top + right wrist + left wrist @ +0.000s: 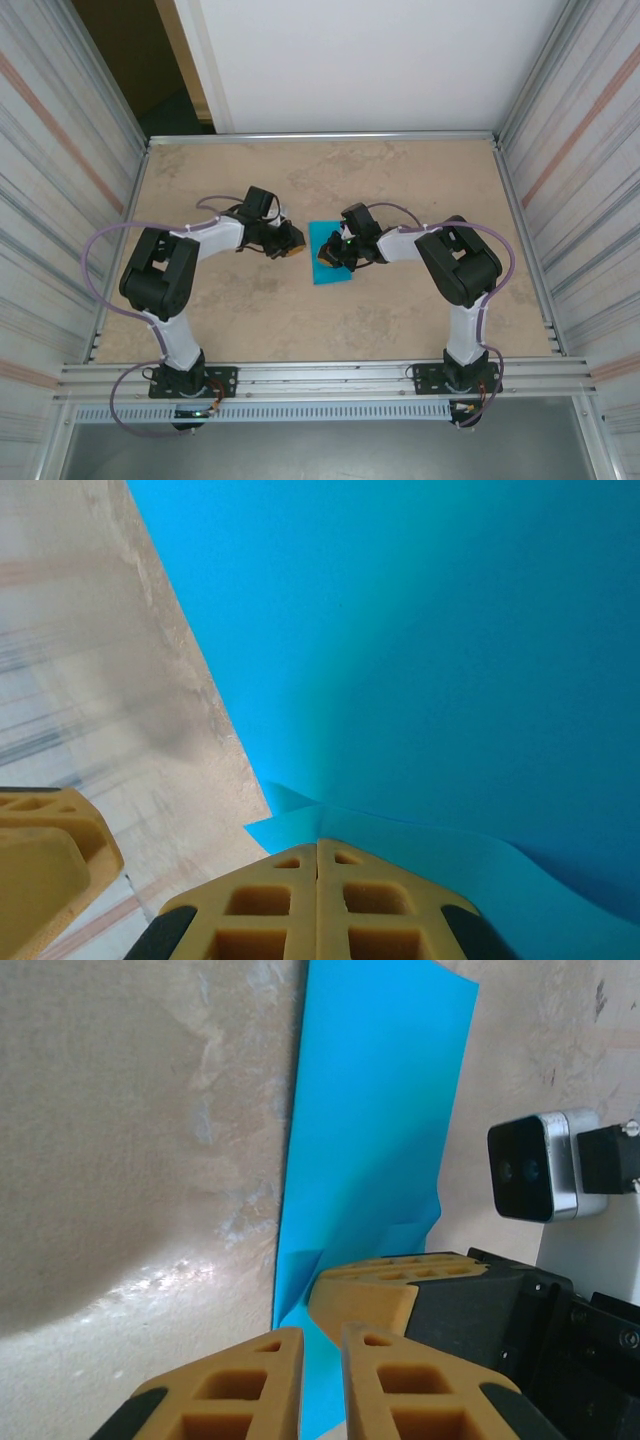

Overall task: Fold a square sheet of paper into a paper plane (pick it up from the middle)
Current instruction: Fold the triangle a second time at the center of the table.

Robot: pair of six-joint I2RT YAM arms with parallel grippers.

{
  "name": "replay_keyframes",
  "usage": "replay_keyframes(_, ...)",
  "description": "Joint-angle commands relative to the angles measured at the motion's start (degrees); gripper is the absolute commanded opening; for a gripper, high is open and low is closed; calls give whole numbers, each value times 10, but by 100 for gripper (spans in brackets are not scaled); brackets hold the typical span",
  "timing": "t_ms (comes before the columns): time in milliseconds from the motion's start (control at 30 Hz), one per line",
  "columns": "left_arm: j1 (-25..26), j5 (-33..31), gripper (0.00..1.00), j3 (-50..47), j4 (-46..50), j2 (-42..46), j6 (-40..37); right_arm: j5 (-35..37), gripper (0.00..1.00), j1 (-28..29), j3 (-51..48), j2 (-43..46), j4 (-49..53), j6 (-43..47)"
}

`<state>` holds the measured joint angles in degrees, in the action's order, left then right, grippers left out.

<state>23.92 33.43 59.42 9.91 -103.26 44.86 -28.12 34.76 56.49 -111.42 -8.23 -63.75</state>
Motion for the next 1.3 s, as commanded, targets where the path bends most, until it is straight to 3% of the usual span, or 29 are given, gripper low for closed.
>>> replay_keyframes(0, 9, 13, 19, -2, -4, 5, -13, 27, 0, 0, -5, -30, 74, 16)
replay_keyframes(400, 36, 29, 9, 22, 8, -28, -33, 28, 0, 2, -3, -36, 80, 15)
replay_keyframes(1267, 39, -16, 1, 68, 56, -92, -59, 18, 0, 2, -5, -32, 68, 10)
